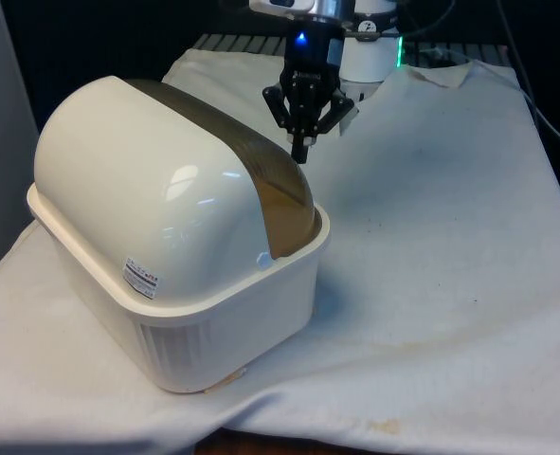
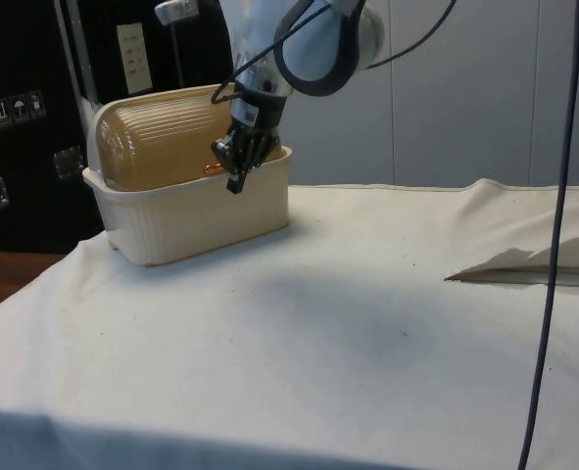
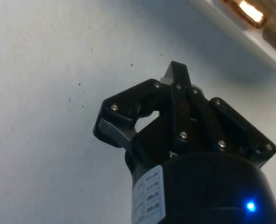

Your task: Open the lid, then close it.

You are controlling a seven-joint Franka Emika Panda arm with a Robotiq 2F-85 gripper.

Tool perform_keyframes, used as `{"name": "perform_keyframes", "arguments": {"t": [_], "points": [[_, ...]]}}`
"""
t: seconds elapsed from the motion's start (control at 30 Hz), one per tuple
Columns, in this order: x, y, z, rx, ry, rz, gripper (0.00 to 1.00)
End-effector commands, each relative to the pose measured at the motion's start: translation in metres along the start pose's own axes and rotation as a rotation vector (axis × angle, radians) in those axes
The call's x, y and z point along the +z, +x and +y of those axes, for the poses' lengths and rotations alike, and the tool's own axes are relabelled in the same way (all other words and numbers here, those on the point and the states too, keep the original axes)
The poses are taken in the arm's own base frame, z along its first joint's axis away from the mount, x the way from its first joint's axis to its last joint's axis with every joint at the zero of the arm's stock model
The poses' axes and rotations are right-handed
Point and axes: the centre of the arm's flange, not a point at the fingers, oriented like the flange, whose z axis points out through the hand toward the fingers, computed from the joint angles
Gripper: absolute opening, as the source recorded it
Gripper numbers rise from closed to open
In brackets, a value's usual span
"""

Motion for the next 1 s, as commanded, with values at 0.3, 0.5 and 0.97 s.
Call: {"name": "perform_keyframes", "arguments": {"t": [0.3, 0.5, 0.97], "points": [[0.003, 0.000, 0.007, 0.041, -0.011, 0.014, 0.00], [0.003, -0.005, 0.006, 0.040, -0.007, 0.012, 0.00], [0.006, 0.003, 0.012, 0.056, -0.017, 0.036, 0.00]]}}
